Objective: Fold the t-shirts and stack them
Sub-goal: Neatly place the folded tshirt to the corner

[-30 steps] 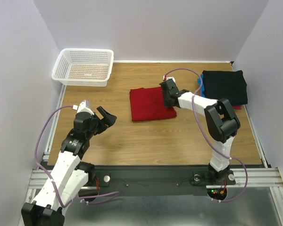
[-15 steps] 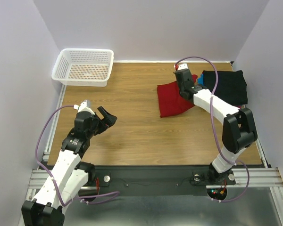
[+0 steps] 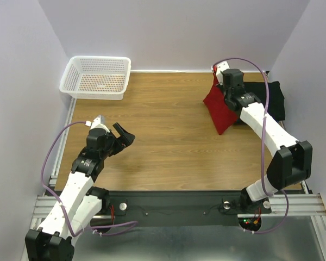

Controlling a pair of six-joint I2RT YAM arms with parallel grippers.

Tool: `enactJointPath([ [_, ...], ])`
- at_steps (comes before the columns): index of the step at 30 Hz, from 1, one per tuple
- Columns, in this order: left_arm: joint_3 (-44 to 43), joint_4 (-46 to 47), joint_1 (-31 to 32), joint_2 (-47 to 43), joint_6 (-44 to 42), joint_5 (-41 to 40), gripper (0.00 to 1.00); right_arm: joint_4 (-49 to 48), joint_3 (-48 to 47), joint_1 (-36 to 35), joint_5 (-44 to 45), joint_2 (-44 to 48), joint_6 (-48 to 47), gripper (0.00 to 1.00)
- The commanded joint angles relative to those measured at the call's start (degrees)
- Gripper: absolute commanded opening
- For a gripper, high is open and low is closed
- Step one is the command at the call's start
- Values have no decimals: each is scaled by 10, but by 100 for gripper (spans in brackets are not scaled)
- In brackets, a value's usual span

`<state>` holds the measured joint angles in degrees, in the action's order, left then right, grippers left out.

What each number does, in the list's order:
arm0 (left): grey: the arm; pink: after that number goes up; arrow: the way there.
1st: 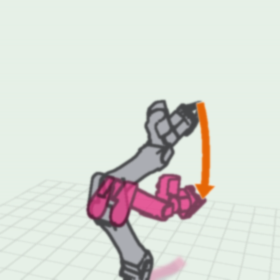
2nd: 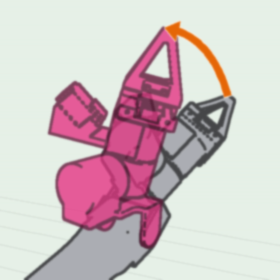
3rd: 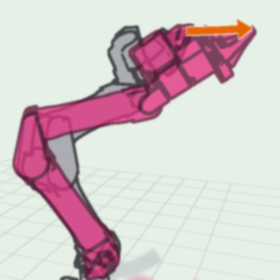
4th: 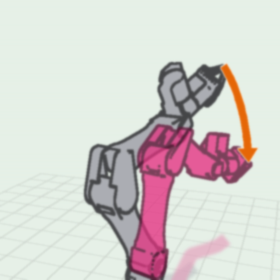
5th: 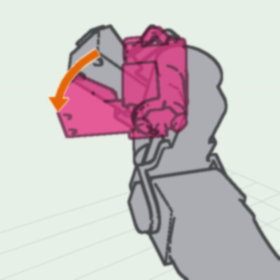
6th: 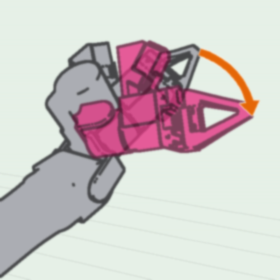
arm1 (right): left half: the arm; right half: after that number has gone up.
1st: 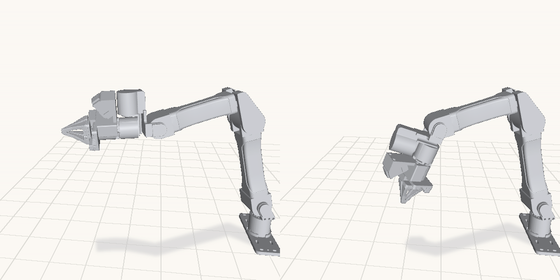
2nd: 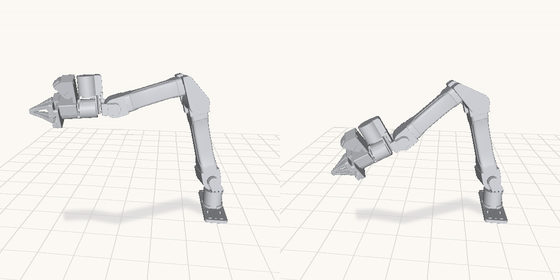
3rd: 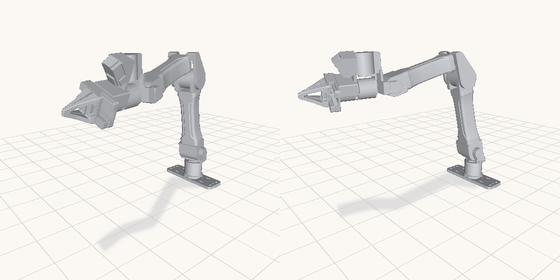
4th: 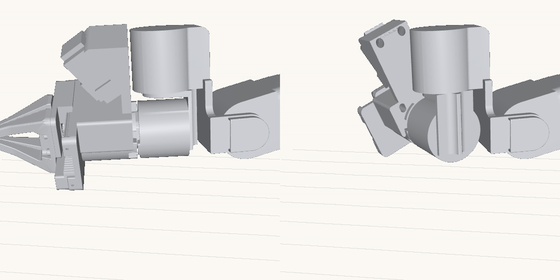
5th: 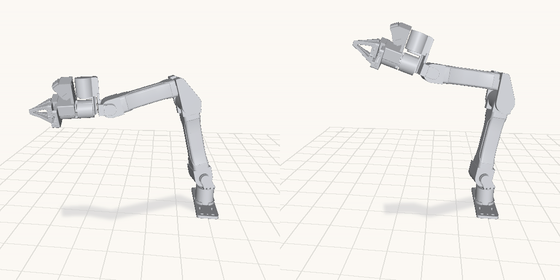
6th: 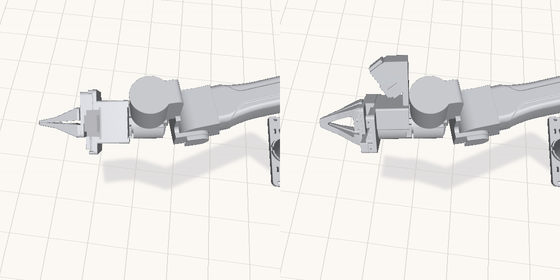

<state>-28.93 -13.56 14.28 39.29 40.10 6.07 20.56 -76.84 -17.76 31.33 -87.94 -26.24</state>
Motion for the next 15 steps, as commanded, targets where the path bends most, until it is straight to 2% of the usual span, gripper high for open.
enactJointPath([
  [1, -11, 13, 1, 8, -14, 6, 98, -25, -47, 14, -6, 32, -40, 0],
  [7, -12, 14, 1, 20, -15, 6, 98, -24, -75, 29, -7, 44, -3, 0],
  [15, -11, 18, 1, 22, -15, 6, 98, -10, -106, 57, 48, 35, 34, 0],
])
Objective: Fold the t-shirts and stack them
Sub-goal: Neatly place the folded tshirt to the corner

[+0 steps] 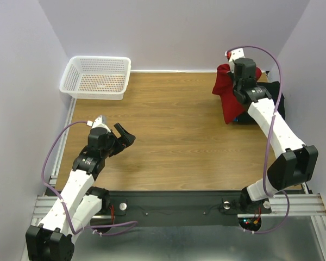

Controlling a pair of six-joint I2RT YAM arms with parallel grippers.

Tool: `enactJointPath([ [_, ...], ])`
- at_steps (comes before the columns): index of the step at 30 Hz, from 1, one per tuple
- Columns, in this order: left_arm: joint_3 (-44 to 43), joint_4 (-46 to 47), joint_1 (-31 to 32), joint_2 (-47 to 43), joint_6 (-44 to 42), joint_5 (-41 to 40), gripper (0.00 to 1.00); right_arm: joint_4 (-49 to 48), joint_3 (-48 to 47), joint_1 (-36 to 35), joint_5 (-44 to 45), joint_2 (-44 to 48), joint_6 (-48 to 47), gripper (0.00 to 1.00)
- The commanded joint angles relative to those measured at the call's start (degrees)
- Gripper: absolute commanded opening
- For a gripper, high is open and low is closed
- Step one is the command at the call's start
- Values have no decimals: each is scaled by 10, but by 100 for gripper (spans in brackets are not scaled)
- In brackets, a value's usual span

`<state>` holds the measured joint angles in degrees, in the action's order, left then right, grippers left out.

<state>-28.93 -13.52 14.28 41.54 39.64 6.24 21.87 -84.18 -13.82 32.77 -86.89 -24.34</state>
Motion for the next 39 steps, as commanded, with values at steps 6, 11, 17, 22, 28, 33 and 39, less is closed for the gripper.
enactJointPath([
  [6, -11, 18, 1, 5, -11, 4, 98, -22, -33, 29, 26, 35, 5, 0],
  [11, -10, 20, 1, 7, -11, 4, 98, -18, -41, 63, 2, 32, -1, 0],
  [17, -10, 20, 1, 14, -10, 2, 98, -12, -55, 110, -44, 27, 10, 1],
  [22, -10, 22, 1, 18, -10, -3, 98, -9, -71, 136, -67, 16, 17, 0],
  [28, -10, 23, 1, 22, -10, -5, 98, -8, -62, 190, -106, -4, 34, 0],
  [33, -10, 22, 1, 28, -10, -7, 98, -9, -57, 223, -143, -35, 57, 1],
  [39, -10, 21, 1, 32, -10, -10, 98, -9, -64, 273, -165, -85, 90, 1],
])
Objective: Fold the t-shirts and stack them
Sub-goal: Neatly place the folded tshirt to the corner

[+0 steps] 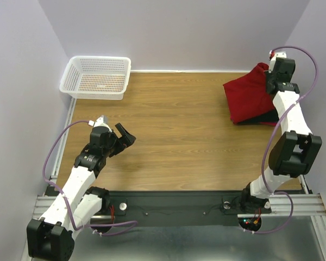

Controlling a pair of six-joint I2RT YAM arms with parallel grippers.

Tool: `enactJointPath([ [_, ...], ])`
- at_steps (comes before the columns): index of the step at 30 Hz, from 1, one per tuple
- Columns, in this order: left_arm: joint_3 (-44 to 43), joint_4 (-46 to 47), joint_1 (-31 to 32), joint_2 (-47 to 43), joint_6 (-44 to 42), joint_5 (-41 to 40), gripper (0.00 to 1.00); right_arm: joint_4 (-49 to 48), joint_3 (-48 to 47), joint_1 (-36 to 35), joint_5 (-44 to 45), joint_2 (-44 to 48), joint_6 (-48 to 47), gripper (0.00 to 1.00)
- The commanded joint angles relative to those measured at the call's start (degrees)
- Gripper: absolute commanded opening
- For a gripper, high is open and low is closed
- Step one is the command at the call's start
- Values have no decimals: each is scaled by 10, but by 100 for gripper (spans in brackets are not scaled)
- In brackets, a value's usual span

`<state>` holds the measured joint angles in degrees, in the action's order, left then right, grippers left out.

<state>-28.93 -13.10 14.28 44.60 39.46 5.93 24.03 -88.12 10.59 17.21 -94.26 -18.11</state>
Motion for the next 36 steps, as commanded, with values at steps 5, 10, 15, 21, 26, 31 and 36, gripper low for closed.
enactJointPath([
  [5, -10, 17, 1, 3, -8, -6, 98, -29, -38, 54, 6, -55, 58, 5],
  [10, -10, 16, 1, 2, -7, -6, 98, -30, -50, 79, 16, -84, 95, 49],
  [15, -11, 14, 1, 1, -7, -7, 98, -26, -84, 81, 58, -110, 110, 100],
  [21, -11, 11, 1, -4, -6, -8, 98, -11, -114, 81, 43, -81, 176, 100],
  [26, -11, 14, 1, -7, -6, -7, 98, -10, -103, 81, -123, -29, 222, 100],
  [31, -12, 13, 1, -7, -7, -6, 98, -10, -66, 81, -313, 14, 263, 100],
  [36, -12, 12, 0, -11, -8, -1, 98, -10, -28, 81, -280, 11, 324, 100],
])
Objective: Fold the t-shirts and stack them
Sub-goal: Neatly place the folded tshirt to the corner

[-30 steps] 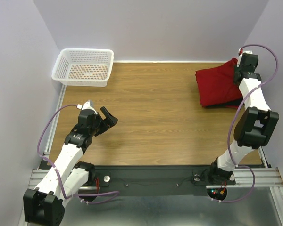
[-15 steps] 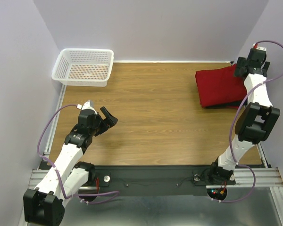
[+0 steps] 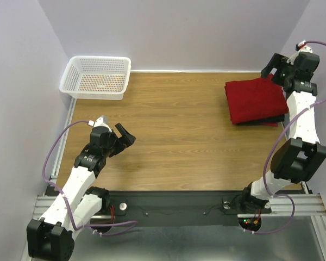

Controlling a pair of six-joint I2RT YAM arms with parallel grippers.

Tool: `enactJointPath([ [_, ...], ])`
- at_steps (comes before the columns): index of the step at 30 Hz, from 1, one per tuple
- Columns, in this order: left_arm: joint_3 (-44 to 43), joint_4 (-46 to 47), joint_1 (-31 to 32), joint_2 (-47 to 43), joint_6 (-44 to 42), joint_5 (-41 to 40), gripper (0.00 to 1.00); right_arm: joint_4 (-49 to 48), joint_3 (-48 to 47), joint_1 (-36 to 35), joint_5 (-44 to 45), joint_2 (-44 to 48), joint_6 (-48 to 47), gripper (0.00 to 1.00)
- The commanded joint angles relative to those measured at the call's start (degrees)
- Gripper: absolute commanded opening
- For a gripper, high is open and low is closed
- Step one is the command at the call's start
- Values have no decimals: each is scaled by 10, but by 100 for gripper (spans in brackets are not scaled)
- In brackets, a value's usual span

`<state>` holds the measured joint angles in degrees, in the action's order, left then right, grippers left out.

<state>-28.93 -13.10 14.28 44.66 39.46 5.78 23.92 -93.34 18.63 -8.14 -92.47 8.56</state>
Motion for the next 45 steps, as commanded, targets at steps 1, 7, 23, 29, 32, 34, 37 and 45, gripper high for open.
enactJointPath([
  [1, -12, 12, 1, -12, -9, 3, 98, -8, 37, 4, -11, -10, 66, 100],
  [7, -13, 10, 1, -9, -9, 4, 98, -9, 76, 78, -56, -63, 141, 100],
  [23, -16, 7, 1, -7, -7, -1, 98, -9, 27, 154, -231, -80, 110, 100],
  [29, -40, -7, 1, -11, -18, -14, 98, -5, 82, 144, -190, 57, 115, 100],
  [32, -55, -19, 1, -12, -23, -22, 98, 15, 127, 119, -147, 119, 118, 100],
  [34, -65, -20, 1, -19, -23, -24, 98, 28, 189, 95, -130, 183, 121, 100],
  [37, -68, -24, 1, -32, -18, -27, 98, 45, 286, 68, -116, 271, 125, 100],
  [45, -54, -30, 1, -80, -4, -30, 98, 74, 483, 63, -145, 411, 160, 100],
])
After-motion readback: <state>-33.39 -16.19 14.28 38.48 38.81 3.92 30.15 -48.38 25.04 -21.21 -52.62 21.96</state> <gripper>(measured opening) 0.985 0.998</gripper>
